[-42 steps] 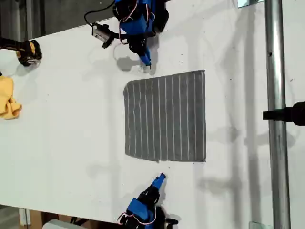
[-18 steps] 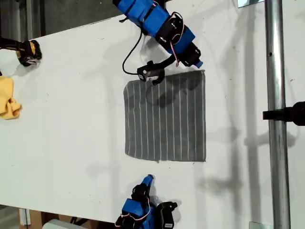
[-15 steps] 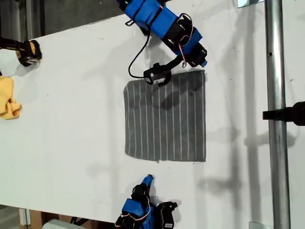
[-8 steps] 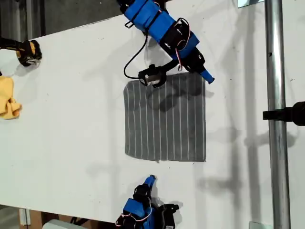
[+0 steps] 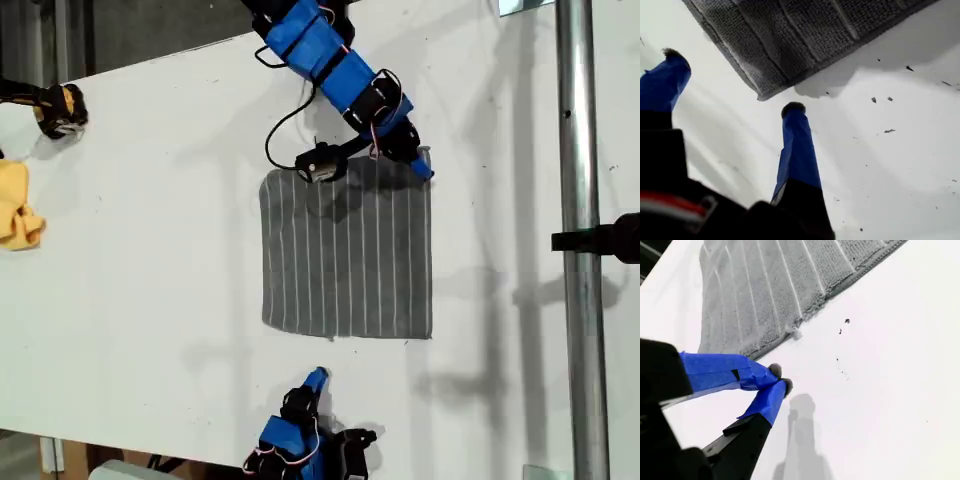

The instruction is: Grasp corners of a towel and fold twice.

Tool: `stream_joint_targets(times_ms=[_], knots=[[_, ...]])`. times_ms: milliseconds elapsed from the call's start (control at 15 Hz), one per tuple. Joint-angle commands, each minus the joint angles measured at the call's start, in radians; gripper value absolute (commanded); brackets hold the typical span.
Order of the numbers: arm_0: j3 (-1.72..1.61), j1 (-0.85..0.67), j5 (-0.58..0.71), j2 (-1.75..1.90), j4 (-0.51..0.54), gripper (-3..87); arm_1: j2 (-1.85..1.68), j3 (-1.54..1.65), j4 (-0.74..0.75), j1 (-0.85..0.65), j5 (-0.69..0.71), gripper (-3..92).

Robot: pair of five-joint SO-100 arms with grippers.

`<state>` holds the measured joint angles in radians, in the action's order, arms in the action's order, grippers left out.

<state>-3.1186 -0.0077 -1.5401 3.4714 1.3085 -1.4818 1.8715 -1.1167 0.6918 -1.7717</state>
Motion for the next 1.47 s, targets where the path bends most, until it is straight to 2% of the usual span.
stream_joint_targets(times_ms=[0, 200, 400, 533, 600, 867, 1133, 1200, 1267, 1400], knots=[[0.000, 0.005, -0.006, 0.005, -0.003, -1.5, 0.041, 0.037, 0.126, 0.017, -0.008, 37.3], [0.000, 0.002, -0.002, 0.005, -0.003, -1.5, 0.166, 0.044, 0.258, 0.018, -0.002, 36.3], [0.000, 0.000, 0.000, 0.005, -0.003, -1.5, 0.190, 0.052, 0.305, 0.005, -0.002, 24.7], [0.000, 0.000, -0.003, 0.005, -0.003, -1.5, 0.184, 0.044, 0.304, -0.021, 0.008, 21.0], [0.000, 0.002, -0.003, 0.005, -0.003, -1.5, 0.183, 0.041, 0.285, -0.032, 0.000, 12.6], [0.000, 0.009, -0.011, 0.005, -0.003, -1.5, 0.147, 0.052, 0.267, -0.043, 0.000, 5.9], [0.000, 0.006, -0.009, 0.005, -0.003, -1.5, 0.132, 0.038, 0.239, -0.034, -0.002, 3.9], [0.000, 0.003, -0.015, 0.005, -0.003, -1.5, 0.130, 0.029, 0.212, -0.035, -0.012, -0.2], [0.011, 0.008, -0.021, 0.005, -0.002, -1.6, 0.123, 0.026, 0.202, -0.035, -0.021, -0.2], [0.144, 0.044, -0.069, -0.015, 0.008, -1.7, 0.117, 0.028, 0.196, -0.034, -0.015, -0.2]])
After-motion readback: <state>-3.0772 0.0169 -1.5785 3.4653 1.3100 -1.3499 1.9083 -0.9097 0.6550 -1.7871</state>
